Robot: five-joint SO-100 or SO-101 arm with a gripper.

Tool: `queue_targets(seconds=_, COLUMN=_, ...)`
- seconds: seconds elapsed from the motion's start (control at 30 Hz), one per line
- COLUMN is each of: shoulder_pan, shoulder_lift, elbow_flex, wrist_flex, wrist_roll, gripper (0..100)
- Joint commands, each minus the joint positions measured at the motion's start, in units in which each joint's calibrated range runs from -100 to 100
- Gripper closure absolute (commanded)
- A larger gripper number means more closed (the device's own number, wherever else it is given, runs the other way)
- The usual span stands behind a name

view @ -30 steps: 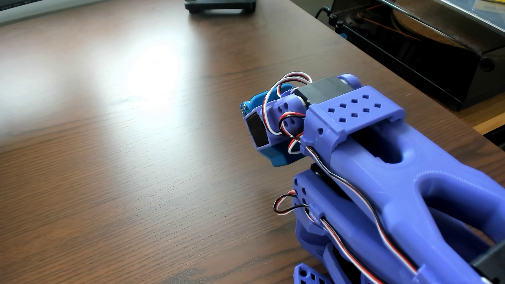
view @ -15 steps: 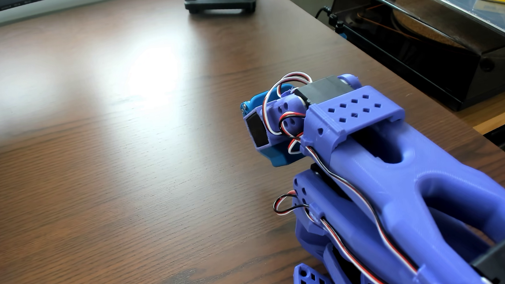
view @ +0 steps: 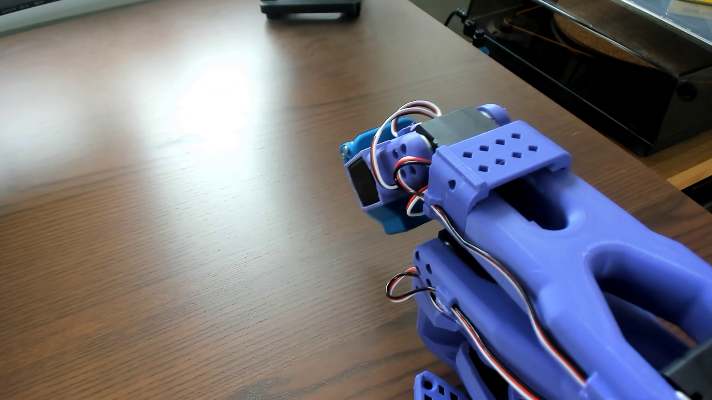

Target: Grab the blue dice

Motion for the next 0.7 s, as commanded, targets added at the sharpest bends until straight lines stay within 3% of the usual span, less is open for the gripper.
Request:
queue_targets(seconds=0.0, shoulder_pan=1.36, shoulder_lift=-0.64, elbow_flex=-9.93, wrist_flex=0.3, wrist_roll=1.14, gripper=96)
queue_targets(seconds=0.17, shoulder_pan=4.39, shoulder_lift=0.12, elbow_flex=-23.94, wrist_flex=0.38, wrist_roll=1.24, gripper=96)
queue_targets(seconds=0.33, shoulder_pan=5.45, shoulder_lift=5.98, elbow_flex=-40.58, wrist_flex=5.86, wrist_roll=5.08, gripper=96)
queue_targets(seconds=0.67, shoulder_pan=12.98, shoulder_lift=50.18, elbow_flex=-86.78, wrist_flex=27.83, wrist_roll=8.23, gripper=96)
